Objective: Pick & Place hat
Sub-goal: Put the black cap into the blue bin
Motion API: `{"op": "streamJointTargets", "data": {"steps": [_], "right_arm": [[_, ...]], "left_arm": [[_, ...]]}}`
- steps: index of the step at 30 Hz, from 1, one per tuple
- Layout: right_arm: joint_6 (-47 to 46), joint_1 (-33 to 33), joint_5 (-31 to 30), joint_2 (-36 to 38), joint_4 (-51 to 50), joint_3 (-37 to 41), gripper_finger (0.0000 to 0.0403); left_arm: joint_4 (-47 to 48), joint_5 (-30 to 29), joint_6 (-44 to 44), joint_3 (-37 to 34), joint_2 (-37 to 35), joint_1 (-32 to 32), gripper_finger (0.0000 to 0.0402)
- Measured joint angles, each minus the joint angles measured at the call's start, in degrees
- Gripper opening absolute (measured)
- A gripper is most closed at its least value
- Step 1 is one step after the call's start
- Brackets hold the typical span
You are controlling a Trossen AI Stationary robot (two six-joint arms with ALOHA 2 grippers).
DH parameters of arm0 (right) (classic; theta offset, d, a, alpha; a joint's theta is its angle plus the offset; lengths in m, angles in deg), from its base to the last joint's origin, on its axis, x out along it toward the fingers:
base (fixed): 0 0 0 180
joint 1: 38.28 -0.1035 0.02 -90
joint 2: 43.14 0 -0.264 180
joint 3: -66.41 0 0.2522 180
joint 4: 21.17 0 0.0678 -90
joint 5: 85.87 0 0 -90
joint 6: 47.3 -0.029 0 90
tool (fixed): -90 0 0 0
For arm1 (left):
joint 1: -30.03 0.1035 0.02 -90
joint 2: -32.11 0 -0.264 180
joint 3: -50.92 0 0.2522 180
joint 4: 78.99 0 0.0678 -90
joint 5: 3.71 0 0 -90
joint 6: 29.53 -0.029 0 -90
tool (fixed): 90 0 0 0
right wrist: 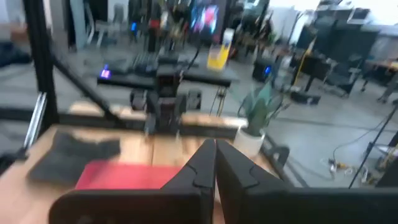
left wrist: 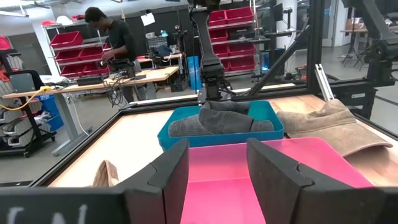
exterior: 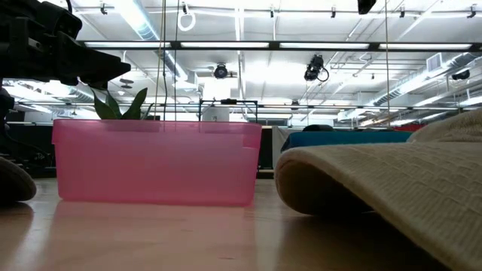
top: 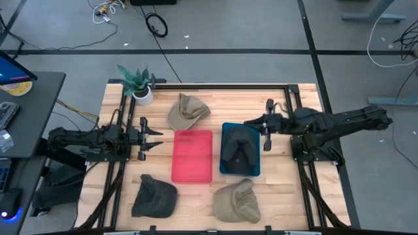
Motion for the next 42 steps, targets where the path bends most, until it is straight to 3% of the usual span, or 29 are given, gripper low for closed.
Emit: {"op": "streamJointTargets", "data": {"steps": [7,11,16,20,25,39,42], "right_arm": [[0.7,0.3,0.1,3.2,9.2,8.2,0.0015],[0.3,1.1,0.1,5.8,22.8,15.7,0.0015],[0.7,2.6,7.6,10.7,32.9,24.1,0.0015],[-1.3,5.0,15.0,15.5,36.1,28.1,0.0015],[-3.2,7.8,19.7,20.6,35.5,30.6,0.0015],[-3.3,11.2,19.5,31.8,47.7,42.9,0.0015],[-3.9,11.2,19.5,33.5,46.0,42.5,0.0015]], "left_arm": [[0.0,0.0,0.0,0.0,0.0,0.0,0.0165],[0.0,0.0,0.0,0.0,0.0,0.0,0.0165],[0.0,0.0,0.0,0.0,0.0,0.0,0.0165],[0.0,0.0,0.0,0.0,0.0,0.0,0.0165],[0.0,0.0,0.0,0.0,0.0,0.0,0.0165],[0.0,0.0,0.0,0.0,0.0,0.0,0.0165],[0.0,0.0,0.0,0.0,0.0,0.0,0.0165]]}}
